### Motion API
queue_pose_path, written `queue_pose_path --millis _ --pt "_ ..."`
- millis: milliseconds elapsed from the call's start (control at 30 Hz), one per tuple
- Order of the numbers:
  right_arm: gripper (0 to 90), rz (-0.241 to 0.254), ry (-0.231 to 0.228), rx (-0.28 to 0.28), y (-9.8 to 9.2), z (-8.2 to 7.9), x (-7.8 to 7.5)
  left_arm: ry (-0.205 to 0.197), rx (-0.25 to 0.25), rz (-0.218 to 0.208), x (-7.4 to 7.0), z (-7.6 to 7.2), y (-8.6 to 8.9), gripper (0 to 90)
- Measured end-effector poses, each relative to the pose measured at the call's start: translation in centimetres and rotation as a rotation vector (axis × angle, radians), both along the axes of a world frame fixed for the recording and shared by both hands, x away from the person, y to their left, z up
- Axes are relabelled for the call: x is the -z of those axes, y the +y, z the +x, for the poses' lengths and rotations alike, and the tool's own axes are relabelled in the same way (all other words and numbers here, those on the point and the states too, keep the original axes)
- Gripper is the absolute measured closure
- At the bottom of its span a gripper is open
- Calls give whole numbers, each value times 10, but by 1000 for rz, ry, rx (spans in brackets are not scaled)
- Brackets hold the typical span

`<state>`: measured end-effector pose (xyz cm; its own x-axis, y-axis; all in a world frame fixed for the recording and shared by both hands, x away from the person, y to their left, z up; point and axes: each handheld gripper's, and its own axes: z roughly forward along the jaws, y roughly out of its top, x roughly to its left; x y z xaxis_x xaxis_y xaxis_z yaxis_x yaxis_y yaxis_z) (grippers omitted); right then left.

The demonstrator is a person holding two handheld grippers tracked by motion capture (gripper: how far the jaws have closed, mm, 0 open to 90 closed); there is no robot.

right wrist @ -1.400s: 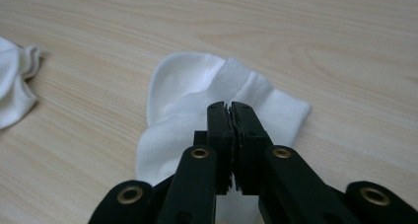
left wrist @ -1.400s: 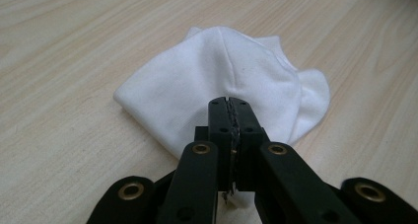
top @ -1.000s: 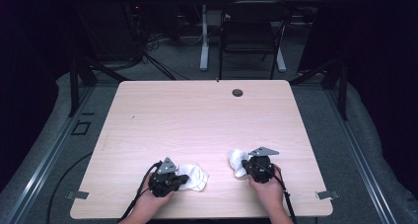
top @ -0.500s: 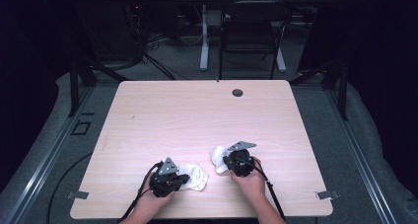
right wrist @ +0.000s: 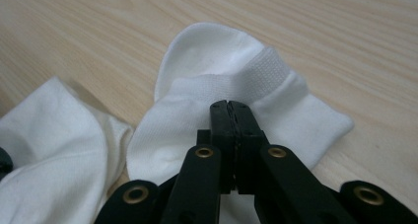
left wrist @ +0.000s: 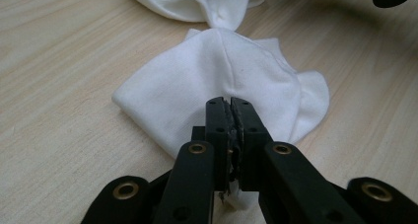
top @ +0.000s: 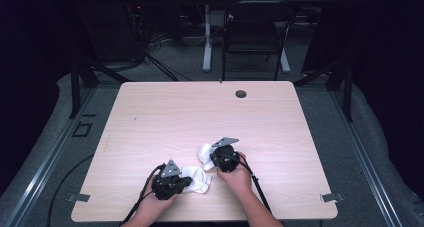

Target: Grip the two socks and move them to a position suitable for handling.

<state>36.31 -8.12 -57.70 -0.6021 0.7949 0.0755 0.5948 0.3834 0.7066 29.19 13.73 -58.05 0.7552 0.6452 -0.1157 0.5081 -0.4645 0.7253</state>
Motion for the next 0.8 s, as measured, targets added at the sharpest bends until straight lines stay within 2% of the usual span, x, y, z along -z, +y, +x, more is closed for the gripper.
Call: queue_pose_path --millis 133,267,333,367,567,600,733,800 --pt "899 -15 -5 -9 5 4 0 0 1 -2 0 0 0 867" --pt "849 7 -6 8 3 4 -4 7 1 -11 -1 0 1 849" --pt "831 36 -29 21 1 0 -8 10 1 -14 -2 0 1 843" --pt "823 24 -27 13 -1 -3 -13 10 3 -14 -3 0 0 836" --pt "806 20 -97 -20 -16 -32 -33 -17 3 -28 -15 -3 -3 792" --pt "803 27 -104 -28 -20 -37 -35 -30 3 -30 -18 -3 -4 781" --pt "787 30 -106 -41 -33 -58 -35 -33 1 -42 -22 -3 -11 707" --pt "782 56 -97 -36 -39 -66 -33 -35 0 -33 -21 -2 -16 670"
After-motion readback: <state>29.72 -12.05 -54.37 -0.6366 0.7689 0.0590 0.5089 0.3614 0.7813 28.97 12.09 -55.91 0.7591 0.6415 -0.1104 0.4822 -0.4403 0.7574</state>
